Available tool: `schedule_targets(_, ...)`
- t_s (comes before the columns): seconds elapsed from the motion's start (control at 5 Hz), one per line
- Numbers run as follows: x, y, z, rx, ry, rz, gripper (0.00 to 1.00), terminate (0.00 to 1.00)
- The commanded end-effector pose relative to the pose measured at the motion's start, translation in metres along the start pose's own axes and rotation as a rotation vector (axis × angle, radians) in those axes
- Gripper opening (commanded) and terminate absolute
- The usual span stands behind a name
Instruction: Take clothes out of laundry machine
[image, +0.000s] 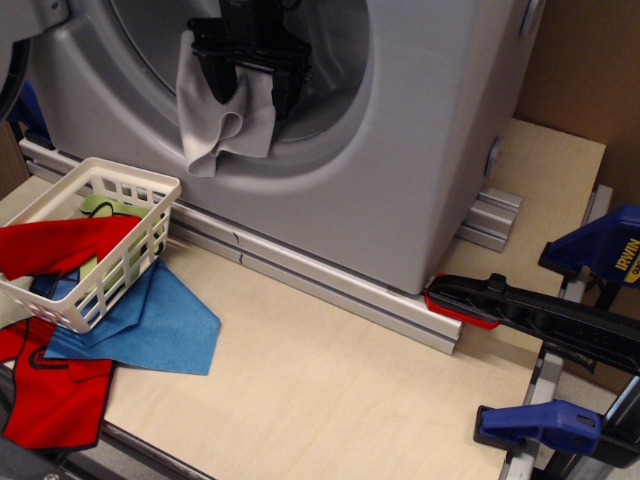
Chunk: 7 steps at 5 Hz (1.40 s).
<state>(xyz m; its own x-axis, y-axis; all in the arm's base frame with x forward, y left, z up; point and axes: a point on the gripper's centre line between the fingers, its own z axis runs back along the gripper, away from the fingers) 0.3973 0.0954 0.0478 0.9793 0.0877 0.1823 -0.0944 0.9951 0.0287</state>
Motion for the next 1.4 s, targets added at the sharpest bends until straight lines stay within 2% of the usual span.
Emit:
schedule_targets(0.0, 0.008, 0.001, 0.024, 0.041, -0.056, -0.011, 0.0, 0.0)
schedule_targets(0.4, -0.013, 0.011, 0.03, 0.104, -0.037, 0.021, 0.0, 0.0)
schedule_targets(0.6, -0.025, 0.016, 0.051, 0.186, -0.032, 0.075, 0.0, 0.0)
schedule_targets(0.8, -0.055, 0.028, 0.066, 0.206, 0.002, 0.16, 0.0, 0.0)
schedule_targets(1.0, -0.089, 0.041, 0.077, 0.277, 0.052, 0.218, 0.0, 0.0)
schedule_targets(1.2, -0.12, 0.053, 0.077, 0.284, 0.067, 0.286, 0.0, 0.0)
